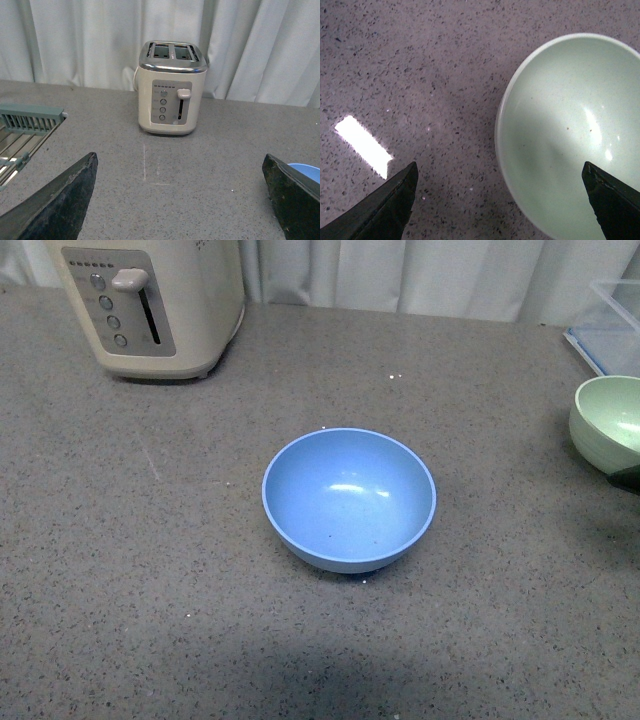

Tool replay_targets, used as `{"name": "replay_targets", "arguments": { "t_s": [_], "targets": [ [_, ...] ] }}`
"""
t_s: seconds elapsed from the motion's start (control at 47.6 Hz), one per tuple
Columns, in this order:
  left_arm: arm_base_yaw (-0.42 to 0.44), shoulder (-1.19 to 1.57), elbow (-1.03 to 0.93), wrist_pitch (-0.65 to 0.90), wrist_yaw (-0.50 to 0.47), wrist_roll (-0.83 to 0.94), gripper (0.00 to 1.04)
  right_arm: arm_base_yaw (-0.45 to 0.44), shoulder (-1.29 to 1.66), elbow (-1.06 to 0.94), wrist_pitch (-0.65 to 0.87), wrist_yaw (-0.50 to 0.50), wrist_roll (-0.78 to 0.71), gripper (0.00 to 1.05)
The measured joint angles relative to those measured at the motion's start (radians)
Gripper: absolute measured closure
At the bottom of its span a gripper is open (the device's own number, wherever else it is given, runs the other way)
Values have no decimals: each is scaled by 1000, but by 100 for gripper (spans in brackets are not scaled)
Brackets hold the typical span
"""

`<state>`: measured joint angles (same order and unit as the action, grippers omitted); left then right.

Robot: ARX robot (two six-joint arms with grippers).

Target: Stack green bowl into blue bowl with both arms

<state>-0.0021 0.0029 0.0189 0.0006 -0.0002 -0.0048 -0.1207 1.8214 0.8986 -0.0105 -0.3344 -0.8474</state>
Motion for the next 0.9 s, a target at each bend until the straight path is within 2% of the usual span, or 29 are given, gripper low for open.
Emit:
{"name": "replay_targets", "arguments": {
  "t_s": [0.252,0.525,0.567,0.735,0.902],
  "targets": [
    [0,0,0,0,0,0,6,10,73,63,-51,-25,45,9],
    [0,0,0,0,0,0,6,11,133,109,-67,-6,68,9],
    [0,0,0,0,0,0,6,11,141,120,-76,2,66,18],
    [0,0,0,0,0,0,6,12,150,126,-77,15,63,43],
    [0,0,0,0,0,0,6,17,150,128,-73,18,61,78]
  ]
}}
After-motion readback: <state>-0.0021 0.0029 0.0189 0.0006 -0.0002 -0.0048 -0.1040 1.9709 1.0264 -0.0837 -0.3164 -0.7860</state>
